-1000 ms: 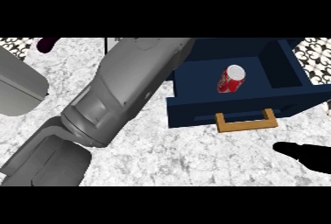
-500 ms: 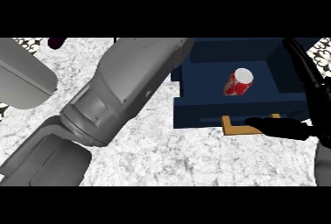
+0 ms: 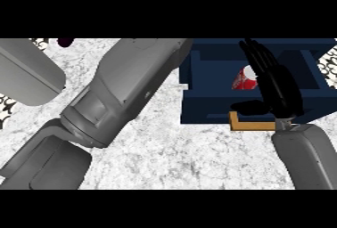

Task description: Pick up the can, place it into the drawer and close the drawer

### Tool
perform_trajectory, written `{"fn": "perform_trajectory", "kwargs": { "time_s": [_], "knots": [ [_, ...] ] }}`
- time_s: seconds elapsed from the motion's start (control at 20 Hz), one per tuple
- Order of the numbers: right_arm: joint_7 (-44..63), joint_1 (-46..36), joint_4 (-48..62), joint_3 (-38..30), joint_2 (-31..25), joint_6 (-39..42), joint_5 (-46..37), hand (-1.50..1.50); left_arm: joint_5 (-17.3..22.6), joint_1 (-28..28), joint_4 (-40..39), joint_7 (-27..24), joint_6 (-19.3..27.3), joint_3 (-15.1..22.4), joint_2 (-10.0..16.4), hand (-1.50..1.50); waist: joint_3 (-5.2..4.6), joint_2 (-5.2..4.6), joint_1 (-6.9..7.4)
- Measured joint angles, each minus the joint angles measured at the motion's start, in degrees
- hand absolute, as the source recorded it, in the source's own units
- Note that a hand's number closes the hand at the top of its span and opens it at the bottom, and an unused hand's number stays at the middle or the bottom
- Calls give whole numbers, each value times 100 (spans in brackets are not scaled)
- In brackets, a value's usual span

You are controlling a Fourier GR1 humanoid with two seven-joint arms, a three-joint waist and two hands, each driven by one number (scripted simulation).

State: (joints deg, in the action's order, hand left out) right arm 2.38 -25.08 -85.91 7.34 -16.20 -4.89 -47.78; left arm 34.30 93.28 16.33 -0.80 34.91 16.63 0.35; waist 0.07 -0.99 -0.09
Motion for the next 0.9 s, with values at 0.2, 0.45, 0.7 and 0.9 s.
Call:
{"fn": "perform_trajectory", "kwargs": {
  "time_s": [0.2,0.45,0.7,0.9],
  "knots": [
    [-204,-379,991,56,225,-524,-412,-150,-70,-10,75,114,-28,-37,151,-150,-1,27,68],
    [-361,-1025,2345,-75,477,-1231,-802,-150,-177,-83,234,280,-61,-28,352,-150,-1,42,168],
    [-384,-1679,3483,-345,603,-2000,-1097,-150,-248,-349,548,438,-172,-15,626,-150,-3,57,273],
    [-517,-2122,4290,-569,644,-2648,-1222,-150,-305,-568,825,599,-263,18,833,-150,-3,51,353]
  ]
}}
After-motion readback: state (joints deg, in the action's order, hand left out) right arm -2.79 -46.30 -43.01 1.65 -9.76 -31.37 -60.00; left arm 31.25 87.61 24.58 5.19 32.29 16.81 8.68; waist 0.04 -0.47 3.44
